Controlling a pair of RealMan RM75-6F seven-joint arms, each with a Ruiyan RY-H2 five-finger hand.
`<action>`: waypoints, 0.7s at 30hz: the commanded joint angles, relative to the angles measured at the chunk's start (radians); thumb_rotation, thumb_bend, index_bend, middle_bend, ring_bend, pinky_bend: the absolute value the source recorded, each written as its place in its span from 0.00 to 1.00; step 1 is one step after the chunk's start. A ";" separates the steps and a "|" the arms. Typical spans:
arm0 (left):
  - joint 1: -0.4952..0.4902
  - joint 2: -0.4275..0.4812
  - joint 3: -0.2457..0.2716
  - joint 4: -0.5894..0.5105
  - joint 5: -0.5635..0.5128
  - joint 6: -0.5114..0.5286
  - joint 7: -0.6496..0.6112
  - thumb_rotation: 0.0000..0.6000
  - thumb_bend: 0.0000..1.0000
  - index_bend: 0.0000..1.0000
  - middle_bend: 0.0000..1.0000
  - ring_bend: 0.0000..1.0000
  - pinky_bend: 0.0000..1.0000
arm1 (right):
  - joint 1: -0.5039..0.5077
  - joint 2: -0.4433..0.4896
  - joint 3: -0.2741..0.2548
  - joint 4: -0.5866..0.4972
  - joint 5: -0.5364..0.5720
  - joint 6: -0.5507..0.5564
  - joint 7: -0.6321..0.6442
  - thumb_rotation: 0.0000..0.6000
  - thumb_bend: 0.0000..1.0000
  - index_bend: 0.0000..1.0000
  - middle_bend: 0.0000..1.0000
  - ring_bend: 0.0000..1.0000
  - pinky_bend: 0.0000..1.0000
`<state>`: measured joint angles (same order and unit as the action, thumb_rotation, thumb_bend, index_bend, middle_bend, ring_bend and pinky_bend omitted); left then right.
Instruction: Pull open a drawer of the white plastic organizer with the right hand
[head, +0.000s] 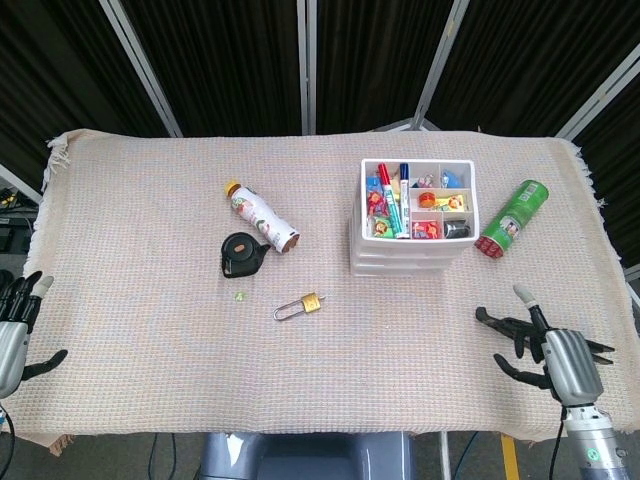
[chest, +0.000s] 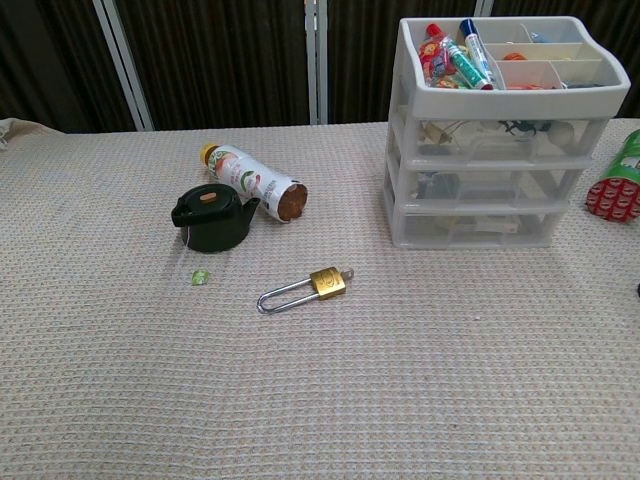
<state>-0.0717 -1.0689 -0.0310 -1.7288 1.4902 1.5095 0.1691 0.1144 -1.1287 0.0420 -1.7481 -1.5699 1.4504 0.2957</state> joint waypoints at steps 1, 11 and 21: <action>0.003 0.009 0.002 -0.004 0.011 0.007 -0.010 1.00 0.10 0.00 0.00 0.00 0.00 | 0.075 0.057 -0.009 -0.133 0.072 -0.182 0.145 1.00 0.22 0.00 0.76 0.85 0.76; 0.007 0.018 0.007 -0.013 0.029 0.014 -0.013 1.00 0.10 0.00 0.00 0.00 0.00 | 0.203 -0.005 0.089 -0.219 0.284 -0.391 0.289 1.00 0.35 0.00 0.76 0.85 0.76; 0.008 0.021 0.005 -0.015 0.029 0.015 -0.017 1.00 0.10 0.00 0.00 0.00 0.00 | 0.254 -0.086 0.142 -0.219 0.427 -0.438 0.261 1.00 0.40 0.00 0.76 0.85 0.76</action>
<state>-0.0635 -1.0482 -0.0260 -1.7439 1.5189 1.5246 0.1524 0.3604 -1.2046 0.1795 -1.9690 -1.1532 1.0194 0.5686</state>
